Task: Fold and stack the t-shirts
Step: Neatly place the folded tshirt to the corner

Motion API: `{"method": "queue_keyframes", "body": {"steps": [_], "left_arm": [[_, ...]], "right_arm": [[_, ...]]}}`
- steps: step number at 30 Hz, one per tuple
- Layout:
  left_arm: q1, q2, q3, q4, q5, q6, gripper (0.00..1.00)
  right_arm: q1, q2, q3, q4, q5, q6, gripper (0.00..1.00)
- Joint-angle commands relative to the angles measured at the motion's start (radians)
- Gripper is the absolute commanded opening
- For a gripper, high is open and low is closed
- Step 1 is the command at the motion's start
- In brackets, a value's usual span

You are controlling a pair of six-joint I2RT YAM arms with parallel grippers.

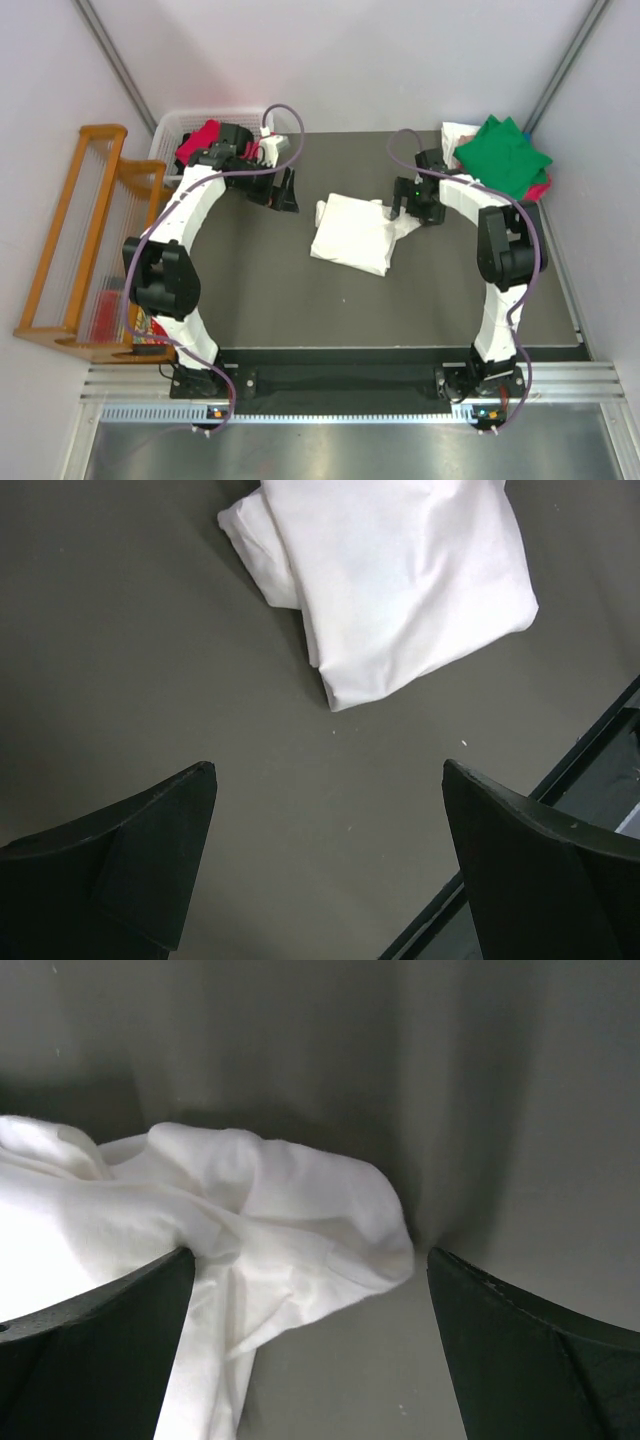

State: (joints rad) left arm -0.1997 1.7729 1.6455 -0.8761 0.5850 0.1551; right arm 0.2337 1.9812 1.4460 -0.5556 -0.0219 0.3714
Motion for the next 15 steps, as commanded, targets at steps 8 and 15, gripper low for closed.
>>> {"method": "queue_keyframes", "body": {"steps": [8,15], "left_arm": [[0.008,-0.026,-0.055,0.009,0.067,-0.012,0.99],[0.008,-0.035,-0.059,0.005,0.064,-0.003,0.99]], "right_arm": [[-0.011,0.028,-0.013,0.077,-0.161,0.012,1.00],[0.027,0.065,-0.049,0.135,-0.239,0.054,1.00]]}}
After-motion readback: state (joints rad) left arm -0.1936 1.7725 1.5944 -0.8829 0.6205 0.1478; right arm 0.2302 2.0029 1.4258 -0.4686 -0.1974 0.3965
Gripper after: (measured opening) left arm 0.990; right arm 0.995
